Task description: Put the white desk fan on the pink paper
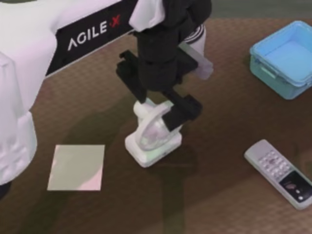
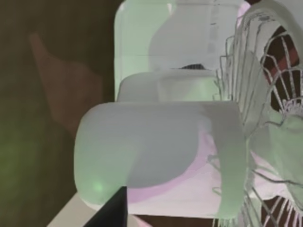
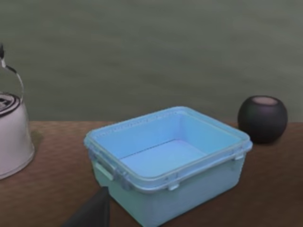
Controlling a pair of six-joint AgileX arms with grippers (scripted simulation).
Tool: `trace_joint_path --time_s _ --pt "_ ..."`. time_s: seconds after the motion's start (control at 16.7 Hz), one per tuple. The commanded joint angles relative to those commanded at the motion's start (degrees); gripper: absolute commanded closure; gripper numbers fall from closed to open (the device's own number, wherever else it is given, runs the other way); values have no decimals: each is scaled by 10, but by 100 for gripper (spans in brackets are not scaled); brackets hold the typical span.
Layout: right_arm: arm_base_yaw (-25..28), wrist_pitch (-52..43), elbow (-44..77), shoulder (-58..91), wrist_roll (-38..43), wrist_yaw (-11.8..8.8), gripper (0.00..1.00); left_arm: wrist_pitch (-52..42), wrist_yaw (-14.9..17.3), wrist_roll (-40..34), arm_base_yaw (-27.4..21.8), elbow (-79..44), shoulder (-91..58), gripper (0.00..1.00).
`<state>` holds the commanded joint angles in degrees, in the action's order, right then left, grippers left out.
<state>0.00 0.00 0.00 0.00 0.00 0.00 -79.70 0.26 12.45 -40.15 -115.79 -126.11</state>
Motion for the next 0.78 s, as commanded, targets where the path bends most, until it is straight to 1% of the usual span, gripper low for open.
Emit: trace_joint_path --time_s 0.54,0.6,0.78 --pt "0 0 0 0 0 0 0 0 0 0 0 0 0 98" --pt "0 0 0 0 0 0 0 0 0 0 0 0 0 100" --pt "0 0 0 0 0 0 0 0 0 0 0 0 0 100"
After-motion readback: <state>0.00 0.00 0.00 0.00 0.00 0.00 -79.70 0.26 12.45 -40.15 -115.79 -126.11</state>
